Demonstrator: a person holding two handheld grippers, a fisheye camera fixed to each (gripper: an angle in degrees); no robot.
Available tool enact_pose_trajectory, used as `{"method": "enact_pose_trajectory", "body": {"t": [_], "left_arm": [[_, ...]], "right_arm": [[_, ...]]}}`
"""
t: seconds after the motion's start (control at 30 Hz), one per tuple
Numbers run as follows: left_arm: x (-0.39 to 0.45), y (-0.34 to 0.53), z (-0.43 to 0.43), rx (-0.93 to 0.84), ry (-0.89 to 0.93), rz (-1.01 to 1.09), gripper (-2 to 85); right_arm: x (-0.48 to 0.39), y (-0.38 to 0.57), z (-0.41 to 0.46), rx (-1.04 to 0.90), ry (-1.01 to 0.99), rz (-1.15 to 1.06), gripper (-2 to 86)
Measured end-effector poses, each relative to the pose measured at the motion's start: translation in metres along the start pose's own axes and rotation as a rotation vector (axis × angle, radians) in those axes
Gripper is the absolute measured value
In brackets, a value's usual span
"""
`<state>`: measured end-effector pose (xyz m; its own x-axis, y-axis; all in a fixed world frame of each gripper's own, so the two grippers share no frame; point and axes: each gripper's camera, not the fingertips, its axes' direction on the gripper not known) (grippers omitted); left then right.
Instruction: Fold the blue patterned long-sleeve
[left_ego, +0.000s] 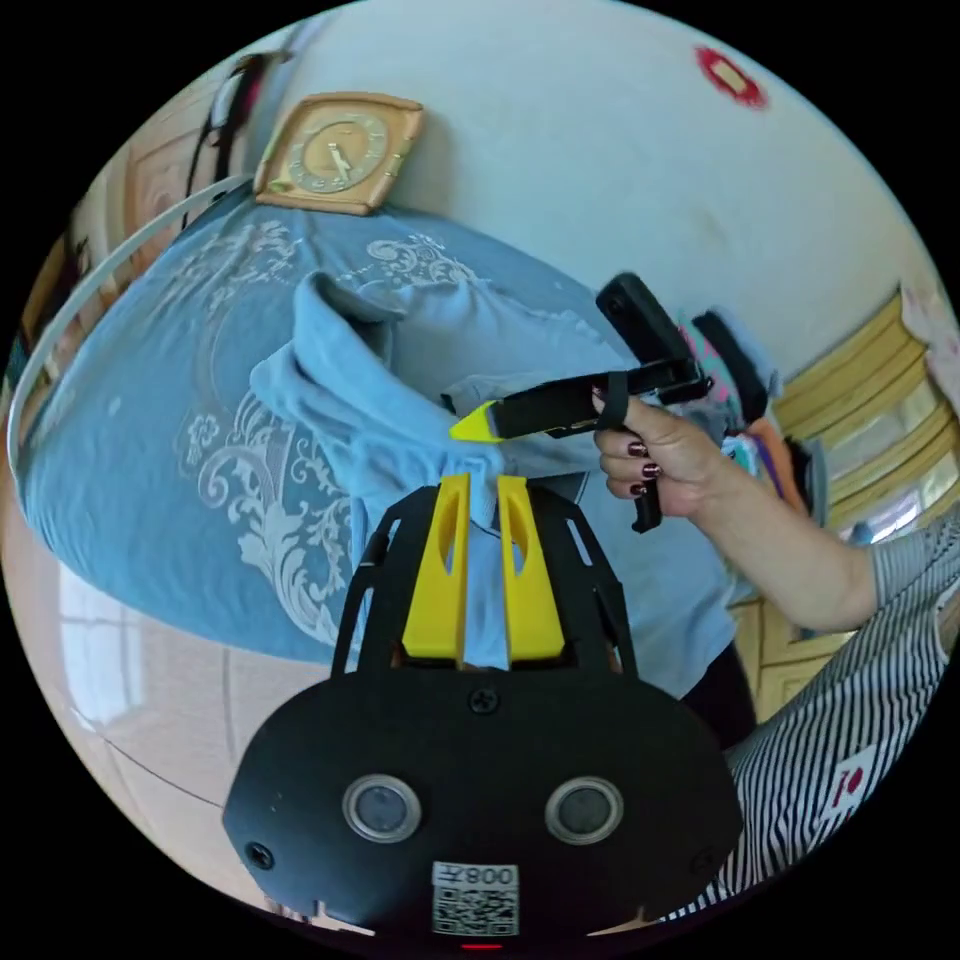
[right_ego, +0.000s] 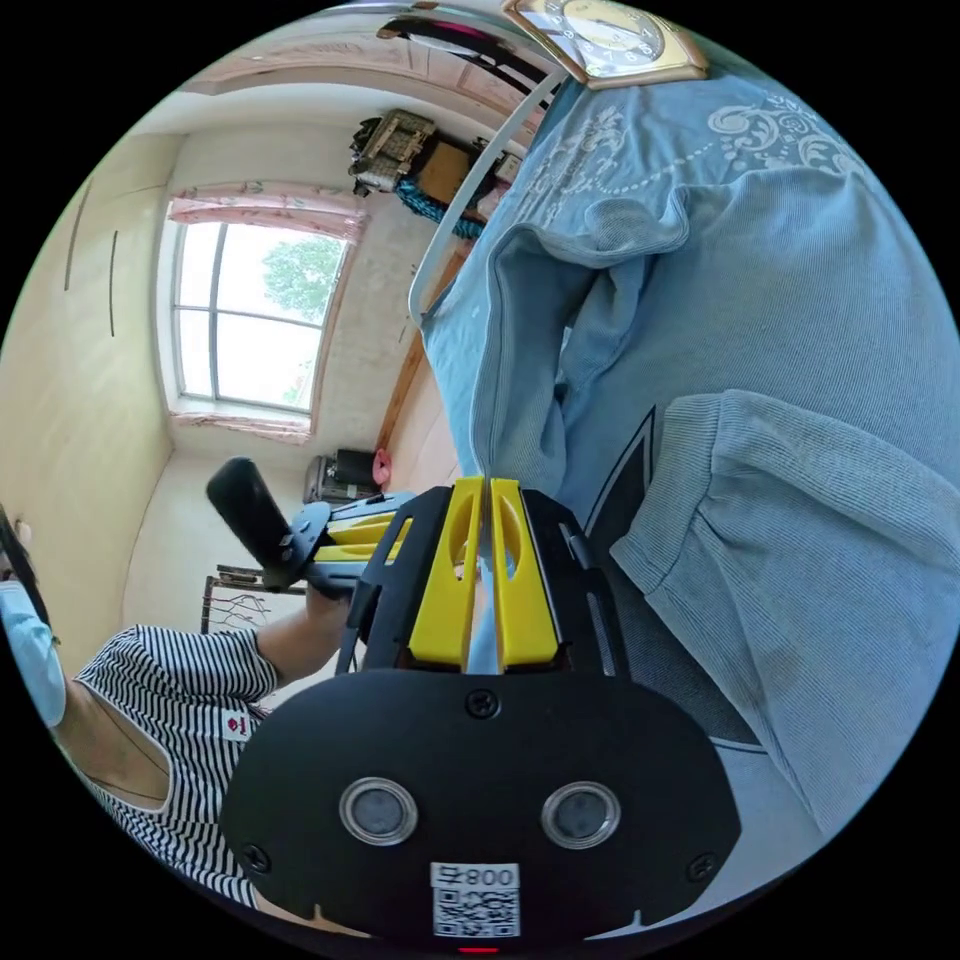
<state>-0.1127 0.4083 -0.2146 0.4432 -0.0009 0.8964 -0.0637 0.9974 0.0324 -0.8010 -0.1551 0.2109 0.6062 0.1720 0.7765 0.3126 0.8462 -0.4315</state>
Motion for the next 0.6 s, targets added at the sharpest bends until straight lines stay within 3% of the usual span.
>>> {"method": "enact_pose_trajectory", "body": {"t": [0.23, 0.6], "left_arm": [[-0.118, 0.079, 0.033, 0.206, 0.418, -0.457, 9.2], [-0.153, 0.116, 0.113, 0.339, 0.808, -0.613, 12.1]], "right_arm": [[-0.003, -0.018, -0.043, 0.047, -0.133, -0.011, 1.0], [-0.013, -0.037, -0.088, 0.079, -0.265, -0.057, 0.8]]}}
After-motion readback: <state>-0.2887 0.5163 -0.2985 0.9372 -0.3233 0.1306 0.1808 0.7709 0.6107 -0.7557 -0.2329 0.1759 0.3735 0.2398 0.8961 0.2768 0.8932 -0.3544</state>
